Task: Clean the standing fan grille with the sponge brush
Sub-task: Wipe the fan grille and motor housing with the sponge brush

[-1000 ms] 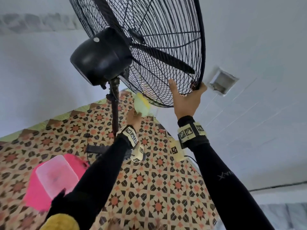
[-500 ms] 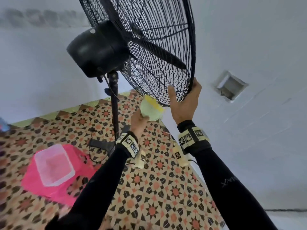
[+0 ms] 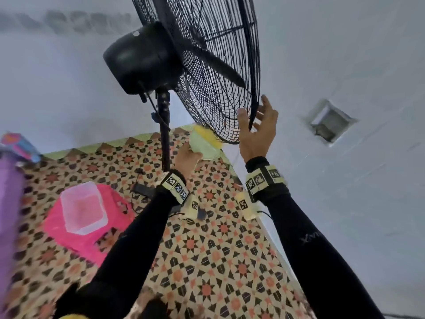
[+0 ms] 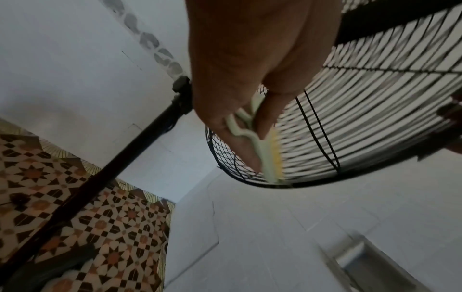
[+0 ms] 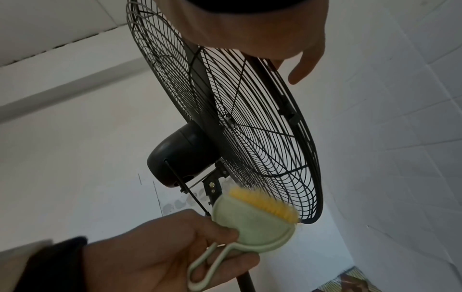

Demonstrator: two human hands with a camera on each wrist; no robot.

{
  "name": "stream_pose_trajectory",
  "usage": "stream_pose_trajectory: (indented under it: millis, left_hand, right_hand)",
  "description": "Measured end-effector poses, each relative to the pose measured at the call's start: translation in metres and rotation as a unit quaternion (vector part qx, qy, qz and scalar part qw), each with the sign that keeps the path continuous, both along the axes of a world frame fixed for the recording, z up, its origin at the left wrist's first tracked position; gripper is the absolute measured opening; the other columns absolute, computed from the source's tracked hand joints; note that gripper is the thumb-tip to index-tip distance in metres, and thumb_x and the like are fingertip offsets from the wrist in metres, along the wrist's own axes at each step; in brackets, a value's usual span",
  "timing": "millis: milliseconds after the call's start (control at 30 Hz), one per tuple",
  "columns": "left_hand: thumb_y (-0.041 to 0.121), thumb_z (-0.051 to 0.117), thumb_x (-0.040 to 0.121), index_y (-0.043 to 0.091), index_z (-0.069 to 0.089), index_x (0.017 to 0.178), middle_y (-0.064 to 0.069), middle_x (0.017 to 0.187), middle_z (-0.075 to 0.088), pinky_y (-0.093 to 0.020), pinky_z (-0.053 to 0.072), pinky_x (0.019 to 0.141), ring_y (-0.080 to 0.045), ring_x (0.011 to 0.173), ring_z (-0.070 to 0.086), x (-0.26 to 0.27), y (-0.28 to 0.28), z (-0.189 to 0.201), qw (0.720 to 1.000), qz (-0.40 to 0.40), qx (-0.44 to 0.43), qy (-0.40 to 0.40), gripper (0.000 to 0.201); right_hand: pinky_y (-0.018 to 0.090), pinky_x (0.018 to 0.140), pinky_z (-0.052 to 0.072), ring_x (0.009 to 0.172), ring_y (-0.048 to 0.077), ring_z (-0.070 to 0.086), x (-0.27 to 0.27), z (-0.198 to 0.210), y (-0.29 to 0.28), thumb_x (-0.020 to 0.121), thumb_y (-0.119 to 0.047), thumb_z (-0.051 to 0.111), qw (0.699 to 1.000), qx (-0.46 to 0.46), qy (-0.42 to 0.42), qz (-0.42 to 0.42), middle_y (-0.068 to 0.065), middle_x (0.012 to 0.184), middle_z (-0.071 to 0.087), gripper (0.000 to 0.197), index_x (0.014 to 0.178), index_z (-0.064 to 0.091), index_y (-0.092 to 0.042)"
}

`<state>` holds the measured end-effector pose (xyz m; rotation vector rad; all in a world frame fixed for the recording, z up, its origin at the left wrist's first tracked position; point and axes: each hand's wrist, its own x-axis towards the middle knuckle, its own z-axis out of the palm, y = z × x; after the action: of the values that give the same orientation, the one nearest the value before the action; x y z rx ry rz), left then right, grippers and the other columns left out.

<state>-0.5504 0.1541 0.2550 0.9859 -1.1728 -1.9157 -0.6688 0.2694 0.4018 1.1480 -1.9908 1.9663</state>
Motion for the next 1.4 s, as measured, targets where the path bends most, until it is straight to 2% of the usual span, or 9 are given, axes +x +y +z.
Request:
stream_pose_trajectory:
  millis: [167, 300, 433, 567, 767, 933, 1133, 1333, 1400]
  left_hand:
    - [-0.012, 0.063, 0.084, 0.003, 0.054, 0.139, -0.016, 0.131, 0.065, -0.046, 0.062, 0.09, -0.035, 0.118, 0.066, -0.01, 0.019, -0.002, 0.999, -0.005, -0.032, 0.006, 0.057]
    - [0.001, 0.074, 0.08, 0.017, 0.063, 0.13, -0.012, 0.131, 0.068, -0.058, 0.052, 0.102, -0.039, 0.12, 0.067, 0.009, 0.019, -0.027, 0.997, -0.029, 0.02, 0.074, 0.054]
    - [-0.003, 0.067, 0.089, 0.004, 0.059, 0.125, -0.012, 0.11, 0.073, -0.037, 0.062, 0.074, -0.025, 0.086, 0.072, -0.03, 0.01, -0.034, 0.997, 0.049, 0.065, 0.013, 0.037]
    - [0.009, 0.068, 0.096, 0.004, 0.063, 0.13, -0.018, 0.13, 0.067, -0.036, 0.054, 0.097, -0.037, 0.117, 0.066, -0.063, -0.004, -0.046, 0.991, 0.024, 0.014, -0.131, 0.035]
    - [0.023, 0.061, 0.102, 0.047, 0.058, 0.088, 0.007, 0.108, 0.064, -0.025, 0.047, 0.099, -0.01, 0.094, 0.053, -0.069, 0.005, -0.059, 0.951, -0.112, -0.143, -0.249, 0.028]
    - [-0.004, 0.064, 0.096, 0.016, 0.063, 0.118, -0.008, 0.105, 0.076, -0.04, 0.06, 0.076, -0.025, 0.089, 0.07, -0.042, 0.022, -0.058, 0.987, -0.104, 0.113, 0.053, 0.03]
    - [-0.003, 0.063, 0.096, -0.005, 0.051, 0.136, -0.017, 0.088, 0.066, -0.03, 0.052, 0.049, -0.021, 0.065, 0.066, -0.062, 0.005, -0.044, 0.984, -0.028, 0.172, 0.032, 0.041]
    - [0.001, 0.079, 0.08, 0.007, 0.059, 0.132, -0.017, 0.126, 0.07, -0.041, 0.059, 0.092, -0.028, 0.104, 0.072, -0.035, 0.017, -0.049, 0.979, -0.125, 0.14, 0.076, 0.056]
    - [0.001, 0.077, 0.081, 0.004, 0.056, 0.136, -0.016, 0.12, 0.071, -0.042, 0.06, 0.088, -0.029, 0.101, 0.071, -0.026, 0.018, -0.047, 0.977, -0.156, 0.113, 0.087, 0.058]
  right_hand:
    - [0.046, 0.088, 0.057, 0.113, 0.013, 0.058, -0.016, 0.003, -0.002, 0.08, -0.069, 0.069, 0.999, 0.033, 0.005, 0.03, -0.003, 0.121, 0.049, 0.077, 0.13, 0.056, -0.012]
    - [0.032, 0.101, 0.049, 0.12, 0.007, 0.057, -0.02, 0.004, -0.007, 0.082, -0.065, 0.071, 0.995, 0.052, -0.007, 0.089, 0.002, 0.13, 0.056, 0.079, 0.131, 0.044, -0.009]
    - [0.021, 0.089, 0.05, 0.103, 0.001, 0.062, -0.02, -0.003, -0.008, 0.082, -0.057, 0.072, 0.992, 0.057, -0.029, 0.11, 0.001, 0.118, 0.062, 0.07, 0.123, 0.04, -0.011]
    - [0.026, 0.089, 0.053, 0.104, 0.0, 0.063, -0.022, -0.001, -0.007, 0.081, -0.055, 0.074, 0.991, 0.058, -0.031, 0.115, -0.003, 0.116, 0.063, 0.065, 0.121, 0.04, -0.016]
    - [0.03, 0.091, 0.054, 0.104, -0.003, 0.064, -0.027, 0.003, -0.005, 0.081, -0.053, 0.075, 0.99, 0.067, -0.035, 0.121, -0.013, 0.114, 0.064, 0.068, 0.124, 0.042, -0.011]
    - [0.024, 0.088, 0.052, 0.102, -0.005, 0.063, -0.026, 0.004, -0.008, 0.081, -0.052, 0.074, 0.991, 0.06, -0.041, 0.114, -0.011, 0.113, 0.063, 0.07, 0.125, 0.043, -0.008]
    - [0.018, 0.087, 0.05, 0.103, -0.008, 0.062, -0.02, 0.001, -0.004, 0.08, -0.052, 0.074, 0.991, 0.059, -0.05, 0.112, -0.006, 0.117, 0.064, 0.07, 0.125, 0.042, -0.008]
    - [0.014, 0.088, 0.047, 0.103, -0.007, 0.062, -0.021, 0.007, -0.007, 0.081, -0.053, 0.073, 0.991, 0.062, -0.049, 0.111, -0.007, 0.116, 0.064, 0.071, 0.125, 0.042, -0.007]
    - [0.017, 0.089, 0.049, 0.104, -0.005, 0.063, -0.02, 0.004, -0.007, 0.081, -0.055, 0.073, 0.991, 0.062, -0.052, 0.105, -0.004, 0.118, 0.064, 0.072, 0.126, 0.042, -0.007]
